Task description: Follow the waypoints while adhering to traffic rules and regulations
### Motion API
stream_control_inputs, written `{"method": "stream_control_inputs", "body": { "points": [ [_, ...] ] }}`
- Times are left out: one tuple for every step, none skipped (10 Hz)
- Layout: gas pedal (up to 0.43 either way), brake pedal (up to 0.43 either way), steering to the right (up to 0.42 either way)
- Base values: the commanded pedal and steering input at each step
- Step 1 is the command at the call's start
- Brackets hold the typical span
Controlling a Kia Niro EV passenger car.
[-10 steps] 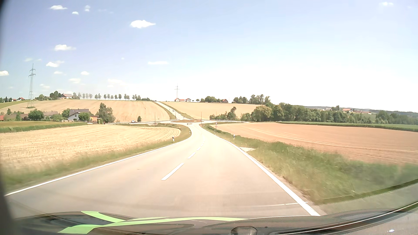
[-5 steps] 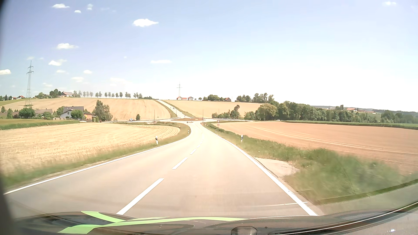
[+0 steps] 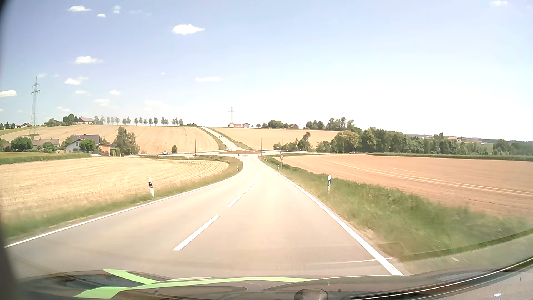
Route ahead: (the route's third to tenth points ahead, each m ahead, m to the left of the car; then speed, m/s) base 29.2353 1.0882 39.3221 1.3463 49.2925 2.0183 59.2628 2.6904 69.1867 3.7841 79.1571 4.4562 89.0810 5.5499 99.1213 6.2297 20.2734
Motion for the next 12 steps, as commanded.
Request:
{"method": "stream_control_inputs", "body": {
  "points": [
    [0.0, 0.037, -0.01],
    [0.0, 0.055, -0.011],
    [0.0, 0.067, -0.012],
    [0.0, 0.079, -0.012],
    [0.0, 0.079, -0.012],
    [0.0, 0.079, -0.012],
    [0.0, 0.073, -0.012],
    [0.0, 0.061, -0.011],
    [0.0, 0.061, -0.011],
    [0.0, 0.061, -0.011],
    [0.0, 0.061, -0.011],
    [0.0, 0.067, -0.011]
  ]
}}
